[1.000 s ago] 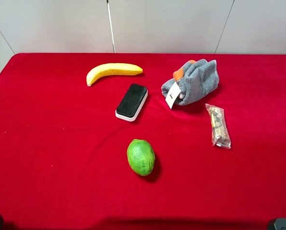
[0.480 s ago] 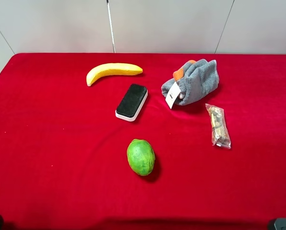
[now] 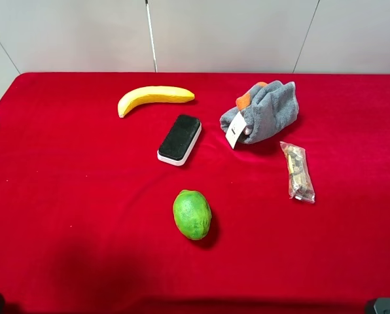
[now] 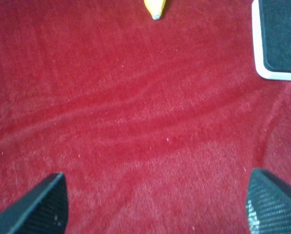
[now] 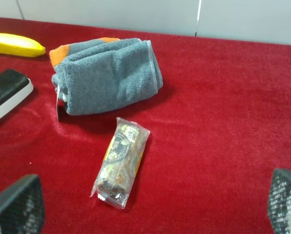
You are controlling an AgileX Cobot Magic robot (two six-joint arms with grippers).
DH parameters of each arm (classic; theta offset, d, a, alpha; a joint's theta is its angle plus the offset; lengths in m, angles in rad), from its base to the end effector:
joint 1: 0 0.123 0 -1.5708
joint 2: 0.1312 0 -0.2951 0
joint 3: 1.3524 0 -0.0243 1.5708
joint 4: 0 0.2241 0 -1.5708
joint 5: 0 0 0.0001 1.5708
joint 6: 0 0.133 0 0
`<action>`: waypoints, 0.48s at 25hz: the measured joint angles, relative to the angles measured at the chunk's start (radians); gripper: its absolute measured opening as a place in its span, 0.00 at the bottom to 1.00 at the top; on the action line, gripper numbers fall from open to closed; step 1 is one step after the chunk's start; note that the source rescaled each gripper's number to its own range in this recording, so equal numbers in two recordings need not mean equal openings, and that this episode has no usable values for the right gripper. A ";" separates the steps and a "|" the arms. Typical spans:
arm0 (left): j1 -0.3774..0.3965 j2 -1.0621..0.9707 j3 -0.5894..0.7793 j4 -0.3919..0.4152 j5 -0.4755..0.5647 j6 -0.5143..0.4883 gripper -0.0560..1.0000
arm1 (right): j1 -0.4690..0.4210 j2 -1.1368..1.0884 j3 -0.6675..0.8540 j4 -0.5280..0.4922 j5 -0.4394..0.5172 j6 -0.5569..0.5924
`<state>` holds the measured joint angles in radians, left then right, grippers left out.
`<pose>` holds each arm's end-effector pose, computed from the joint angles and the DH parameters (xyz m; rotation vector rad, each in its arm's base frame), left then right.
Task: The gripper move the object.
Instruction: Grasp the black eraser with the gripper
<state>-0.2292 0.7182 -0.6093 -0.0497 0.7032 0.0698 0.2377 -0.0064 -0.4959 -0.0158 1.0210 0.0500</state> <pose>0.1248 -0.0335 0.2759 0.3157 2.2768 -0.1387 0.0011 -0.0016 0.2488 -0.1876 1.9972 0.1656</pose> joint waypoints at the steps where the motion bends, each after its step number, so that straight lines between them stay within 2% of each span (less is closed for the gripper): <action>1: 0.000 0.025 0.000 0.000 -0.023 0.000 0.35 | 0.000 0.000 0.000 0.000 0.000 0.000; 5: 0.000 0.130 -0.037 0.000 -0.050 0.000 0.35 | 0.000 0.000 0.000 0.000 0.000 0.000; 12: 0.000 0.314 -0.166 -0.021 -0.032 0.000 0.35 | 0.000 0.000 0.000 0.000 0.000 0.000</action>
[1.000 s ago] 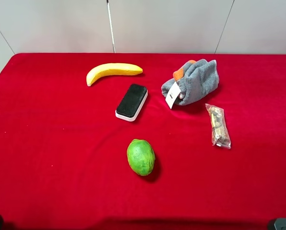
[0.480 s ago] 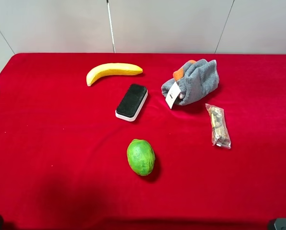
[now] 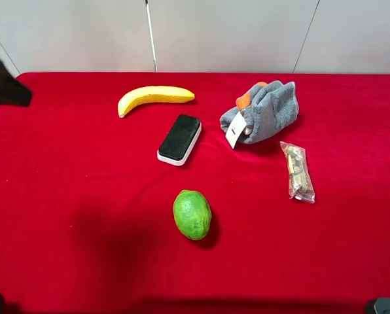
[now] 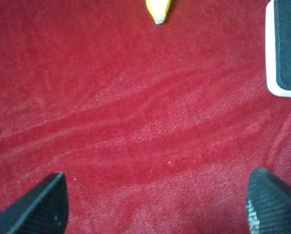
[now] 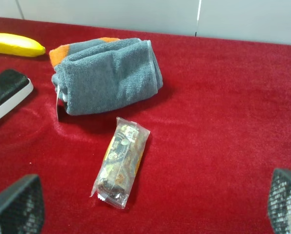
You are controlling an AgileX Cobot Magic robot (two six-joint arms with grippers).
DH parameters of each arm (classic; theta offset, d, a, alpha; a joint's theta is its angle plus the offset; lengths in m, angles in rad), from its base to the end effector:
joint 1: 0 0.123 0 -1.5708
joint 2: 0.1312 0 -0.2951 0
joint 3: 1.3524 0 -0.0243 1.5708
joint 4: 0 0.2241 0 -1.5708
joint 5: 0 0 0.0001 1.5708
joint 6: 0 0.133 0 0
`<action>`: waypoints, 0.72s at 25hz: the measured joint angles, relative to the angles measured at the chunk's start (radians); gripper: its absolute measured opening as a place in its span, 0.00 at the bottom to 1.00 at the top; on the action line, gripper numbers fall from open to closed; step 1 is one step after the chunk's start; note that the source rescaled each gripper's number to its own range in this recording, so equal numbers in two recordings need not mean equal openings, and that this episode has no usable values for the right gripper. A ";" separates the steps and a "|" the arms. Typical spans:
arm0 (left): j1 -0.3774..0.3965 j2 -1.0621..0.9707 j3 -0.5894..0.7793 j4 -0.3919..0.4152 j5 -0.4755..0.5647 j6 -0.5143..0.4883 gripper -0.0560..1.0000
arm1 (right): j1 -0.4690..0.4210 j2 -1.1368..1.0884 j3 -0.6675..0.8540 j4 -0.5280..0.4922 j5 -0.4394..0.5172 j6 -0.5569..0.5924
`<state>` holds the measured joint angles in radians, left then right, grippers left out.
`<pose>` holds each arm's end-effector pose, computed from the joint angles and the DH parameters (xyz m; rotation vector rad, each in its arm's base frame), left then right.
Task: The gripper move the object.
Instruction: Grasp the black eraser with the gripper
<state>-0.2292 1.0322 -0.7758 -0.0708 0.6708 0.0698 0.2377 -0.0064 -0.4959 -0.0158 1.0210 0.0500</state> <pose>0.1903 -0.0504 0.2813 0.3134 2.3937 -0.1520 0.0011 -0.0016 0.2488 -0.1876 1.9972 0.1656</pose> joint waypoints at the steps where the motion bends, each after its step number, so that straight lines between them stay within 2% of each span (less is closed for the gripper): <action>1: -0.001 0.024 -0.018 -0.012 0.006 0.000 0.35 | 0.000 0.000 0.000 0.000 0.000 0.000; 9: -0.069 0.190 -0.154 -0.030 0.048 -0.006 0.35 | 0.000 0.000 0.000 0.000 0.000 0.000; 18: -0.163 0.378 -0.349 -0.030 0.151 -0.040 0.35 | 0.000 0.000 0.000 0.000 -0.001 0.000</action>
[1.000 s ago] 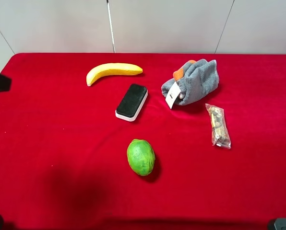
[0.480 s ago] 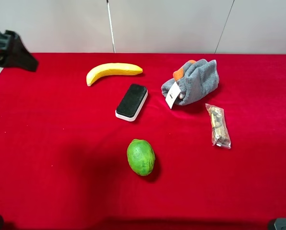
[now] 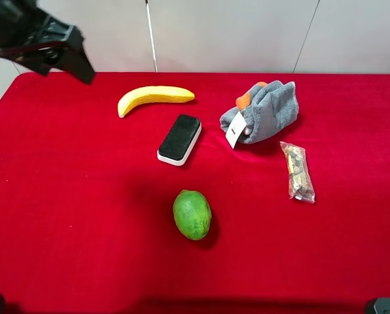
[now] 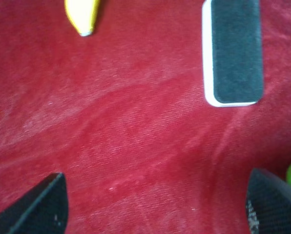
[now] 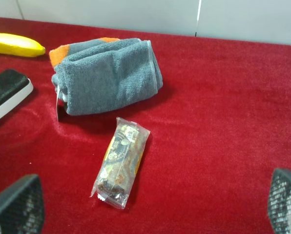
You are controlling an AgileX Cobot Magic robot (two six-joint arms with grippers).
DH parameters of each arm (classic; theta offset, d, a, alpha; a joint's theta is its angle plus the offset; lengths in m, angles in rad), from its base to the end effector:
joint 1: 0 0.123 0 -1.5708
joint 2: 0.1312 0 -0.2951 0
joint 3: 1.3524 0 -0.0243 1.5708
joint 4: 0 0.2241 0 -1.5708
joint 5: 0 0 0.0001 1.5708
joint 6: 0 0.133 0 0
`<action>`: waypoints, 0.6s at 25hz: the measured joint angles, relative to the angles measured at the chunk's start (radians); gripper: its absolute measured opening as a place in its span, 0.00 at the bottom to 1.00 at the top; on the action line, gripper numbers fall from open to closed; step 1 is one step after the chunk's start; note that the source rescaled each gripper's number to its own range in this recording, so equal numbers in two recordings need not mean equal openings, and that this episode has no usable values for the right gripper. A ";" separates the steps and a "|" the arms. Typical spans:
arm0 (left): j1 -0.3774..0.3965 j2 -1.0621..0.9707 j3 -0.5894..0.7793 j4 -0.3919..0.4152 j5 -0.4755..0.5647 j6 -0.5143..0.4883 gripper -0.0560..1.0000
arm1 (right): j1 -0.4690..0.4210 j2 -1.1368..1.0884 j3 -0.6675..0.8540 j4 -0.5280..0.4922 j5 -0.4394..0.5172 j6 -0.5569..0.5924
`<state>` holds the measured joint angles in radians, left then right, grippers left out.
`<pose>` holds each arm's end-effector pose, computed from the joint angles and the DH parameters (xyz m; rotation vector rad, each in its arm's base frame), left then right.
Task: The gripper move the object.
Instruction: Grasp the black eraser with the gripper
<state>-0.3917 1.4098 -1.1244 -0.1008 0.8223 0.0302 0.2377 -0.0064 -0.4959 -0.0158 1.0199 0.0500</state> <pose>0.2599 -0.1180 0.2847 0.4846 2.5603 -0.2518 0.0012 -0.0016 0.2489 -0.1875 1.9962 0.1657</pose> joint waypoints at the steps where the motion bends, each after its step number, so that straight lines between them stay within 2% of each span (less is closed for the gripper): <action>1: -0.012 0.024 -0.028 0.000 0.013 -0.007 0.35 | 0.000 0.000 0.000 0.000 0.000 0.000; 15: -0.143 0.307 -0.337 -0.004 0.214 -0.115 0.35 | 0.000 0.000 0.000 0.000 0.000 0.000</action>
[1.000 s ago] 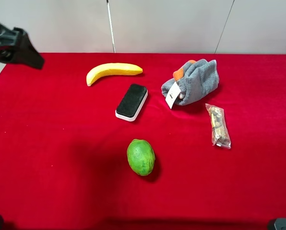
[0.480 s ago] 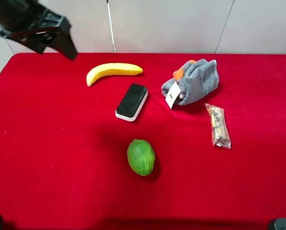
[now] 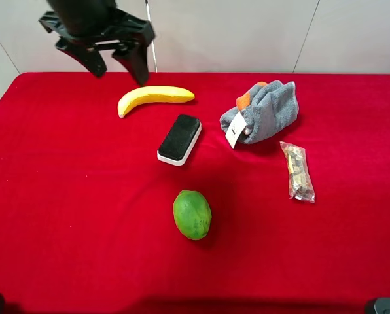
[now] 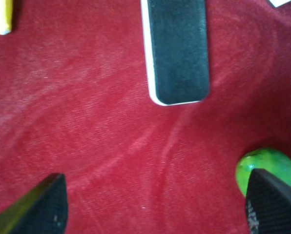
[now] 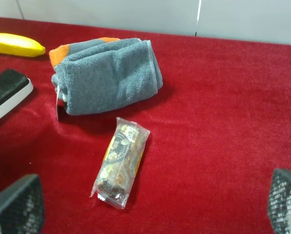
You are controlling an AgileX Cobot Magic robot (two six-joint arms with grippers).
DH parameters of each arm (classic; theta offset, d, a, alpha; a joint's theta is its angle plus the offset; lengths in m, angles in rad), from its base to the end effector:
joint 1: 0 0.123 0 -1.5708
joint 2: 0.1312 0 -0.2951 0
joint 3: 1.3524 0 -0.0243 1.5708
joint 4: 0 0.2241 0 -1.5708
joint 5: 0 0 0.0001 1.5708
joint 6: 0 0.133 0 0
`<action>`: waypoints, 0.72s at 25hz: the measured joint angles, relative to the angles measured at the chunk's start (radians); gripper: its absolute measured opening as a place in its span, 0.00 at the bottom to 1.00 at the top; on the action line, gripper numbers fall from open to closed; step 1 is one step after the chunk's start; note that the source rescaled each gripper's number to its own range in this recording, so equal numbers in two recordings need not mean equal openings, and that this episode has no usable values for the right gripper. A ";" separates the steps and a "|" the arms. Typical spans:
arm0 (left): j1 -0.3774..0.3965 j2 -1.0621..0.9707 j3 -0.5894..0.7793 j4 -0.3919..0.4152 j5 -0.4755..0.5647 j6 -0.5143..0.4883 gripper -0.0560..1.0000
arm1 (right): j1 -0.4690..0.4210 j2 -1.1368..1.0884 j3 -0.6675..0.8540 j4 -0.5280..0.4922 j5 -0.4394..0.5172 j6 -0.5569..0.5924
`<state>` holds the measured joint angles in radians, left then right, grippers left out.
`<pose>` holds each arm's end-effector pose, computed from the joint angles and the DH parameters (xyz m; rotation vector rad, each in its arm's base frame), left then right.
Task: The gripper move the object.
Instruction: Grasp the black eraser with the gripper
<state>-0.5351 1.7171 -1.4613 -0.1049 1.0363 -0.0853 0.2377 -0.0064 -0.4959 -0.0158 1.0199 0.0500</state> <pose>0.2979 -0.1905 0.2695 0.5760 2.7494 -0.2927 0.0012 -0.0016 0.2489 -0.1875 1.9962 0.1657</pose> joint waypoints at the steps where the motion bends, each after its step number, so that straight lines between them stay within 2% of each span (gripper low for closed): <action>1: -0.007 0.016 -0.015 -0.001 0.008 -0.021 0.35 | 0.000 0.000 0.000 0.000 0.000 0.000; 6: -0.042 0.087 -0.079 -0.019 0.049 -0.111 0.35 | 0.000 0.000 0.000 0.000 0.001 0.000; 12: -0.079 0.195 -0.159 -0.001 0.104 -0.122 0.35 | 0.000 0.000 0.000 0.000 0.001 0.000; 18: -0.102 0.265 -0.171 0.041 0.089 -0.133 0.35 | 0.000 0.000 0.000 0.000 0.001 0.000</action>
<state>-0.6376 1.9820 -1.6324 -0.0635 1.1253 -0.2183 0.2377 -0.0064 -0.4959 -0.0158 1.0209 0.0500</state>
